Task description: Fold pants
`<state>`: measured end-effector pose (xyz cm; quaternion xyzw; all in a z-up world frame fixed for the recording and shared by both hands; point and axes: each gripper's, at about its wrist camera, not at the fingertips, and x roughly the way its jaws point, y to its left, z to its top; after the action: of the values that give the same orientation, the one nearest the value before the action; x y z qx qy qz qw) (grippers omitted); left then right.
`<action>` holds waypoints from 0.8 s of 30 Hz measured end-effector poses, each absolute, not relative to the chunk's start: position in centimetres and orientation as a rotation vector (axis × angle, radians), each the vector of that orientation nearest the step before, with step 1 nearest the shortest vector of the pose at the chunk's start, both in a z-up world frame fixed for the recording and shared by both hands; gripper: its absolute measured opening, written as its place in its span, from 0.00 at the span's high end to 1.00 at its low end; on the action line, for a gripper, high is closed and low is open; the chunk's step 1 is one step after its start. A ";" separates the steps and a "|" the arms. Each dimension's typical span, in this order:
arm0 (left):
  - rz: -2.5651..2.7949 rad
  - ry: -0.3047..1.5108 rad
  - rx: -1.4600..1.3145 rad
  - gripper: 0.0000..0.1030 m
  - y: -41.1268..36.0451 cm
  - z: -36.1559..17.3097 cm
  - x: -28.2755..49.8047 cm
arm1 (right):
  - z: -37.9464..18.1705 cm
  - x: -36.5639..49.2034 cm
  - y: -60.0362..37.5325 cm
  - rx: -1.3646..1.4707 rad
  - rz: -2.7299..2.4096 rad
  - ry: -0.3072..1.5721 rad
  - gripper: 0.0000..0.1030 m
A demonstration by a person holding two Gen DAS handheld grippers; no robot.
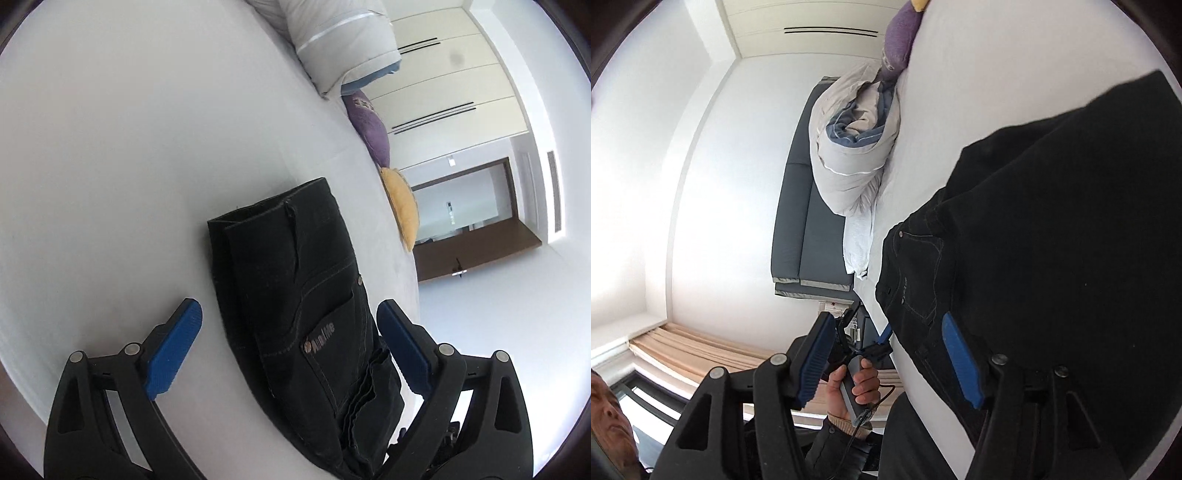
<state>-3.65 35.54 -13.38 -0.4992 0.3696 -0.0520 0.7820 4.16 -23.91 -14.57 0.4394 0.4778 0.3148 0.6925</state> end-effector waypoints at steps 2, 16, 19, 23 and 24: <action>-0.103 0.820 -1.096 0.06 35.6 -14.1 -3.0 | -15.4 4.6 -23.7 1.007 0.682 1.087 0.37; -0.136 0.862 -1.264 0.61 36.3 -17.7 0.8 | -17.5 4.5 -24.1 1.039 0.686 1.103 0.39; -0.151 0.836 -1.368 0.74 37.3 -19.2 0.2 | -17.3 4.6 -24.1 1.043 0.688 1.097 0.38; -0.153 0.821 -1.365 0.81 37.4 -19.1 0.1 | -16.9 5.1 -23.5 1.035 0.694 1.094 0.37; -0.154 0.813 -1.374 0.83 37.4 -19.1 0.1 | -16.7 5.2 -23.3 1.032 0.697 1.095 0.37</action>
<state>0.11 37.41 -19.09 -0.6158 0.3643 -0.0691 0.6952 5.24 -23.30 -16.72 0.4590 0.4868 0.3098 0.6755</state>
